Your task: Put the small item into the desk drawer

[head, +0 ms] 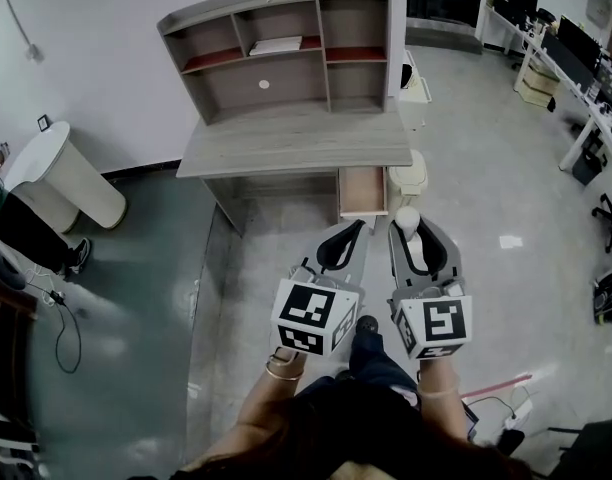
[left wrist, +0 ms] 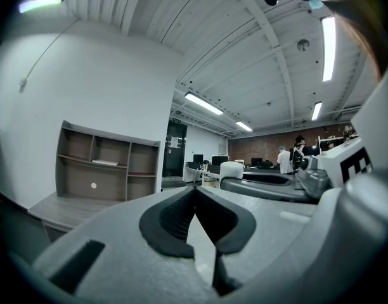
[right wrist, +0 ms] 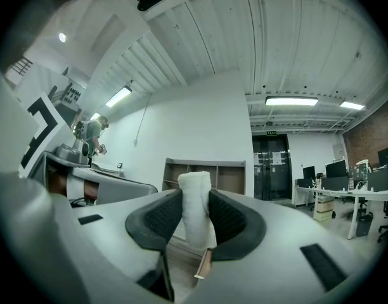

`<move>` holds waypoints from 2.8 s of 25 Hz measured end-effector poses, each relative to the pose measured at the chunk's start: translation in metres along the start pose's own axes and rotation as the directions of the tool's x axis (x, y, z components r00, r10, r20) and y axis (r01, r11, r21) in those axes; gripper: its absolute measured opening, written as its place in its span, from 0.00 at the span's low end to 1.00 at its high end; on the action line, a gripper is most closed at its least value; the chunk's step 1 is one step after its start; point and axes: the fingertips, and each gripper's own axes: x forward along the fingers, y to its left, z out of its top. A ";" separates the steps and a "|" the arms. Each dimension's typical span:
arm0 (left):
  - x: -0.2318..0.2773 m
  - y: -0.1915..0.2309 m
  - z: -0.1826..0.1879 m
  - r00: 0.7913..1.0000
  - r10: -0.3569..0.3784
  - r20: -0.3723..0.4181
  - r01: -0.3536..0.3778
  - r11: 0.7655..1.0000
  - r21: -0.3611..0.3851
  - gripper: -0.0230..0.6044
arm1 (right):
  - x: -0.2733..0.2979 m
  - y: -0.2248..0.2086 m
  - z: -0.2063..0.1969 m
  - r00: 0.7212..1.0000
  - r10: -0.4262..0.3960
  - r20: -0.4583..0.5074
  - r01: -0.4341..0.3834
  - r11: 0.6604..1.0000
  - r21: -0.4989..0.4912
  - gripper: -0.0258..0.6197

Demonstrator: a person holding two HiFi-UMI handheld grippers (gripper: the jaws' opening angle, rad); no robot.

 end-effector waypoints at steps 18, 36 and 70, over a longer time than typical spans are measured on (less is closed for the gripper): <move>0.155 0.057 -0.012 0.997 0.065 -0.042 -0.066 0.998 -0.025 0.06 | 0.126 -0.092 -0.041 0.996 0.080 -0.033 -0.078 0.996 0.050 0.22; 0.232 0.097 -0.037 0.987 0.142 -0.080 -0.146 0.988 -0.055 0.06 | 0.208 -0.131 -0.080 0.980 0.177 -0.090 -0.173 0.984 0.053 0.22; 0.288 0.206 -0.150 0.982 0.073 -0.176 -0.084 0.995 -0.052 0.06 | 0.317 -0.104 -0.209 0.942 0.176 -0.286 -0.206 0.975 -0.079 0.23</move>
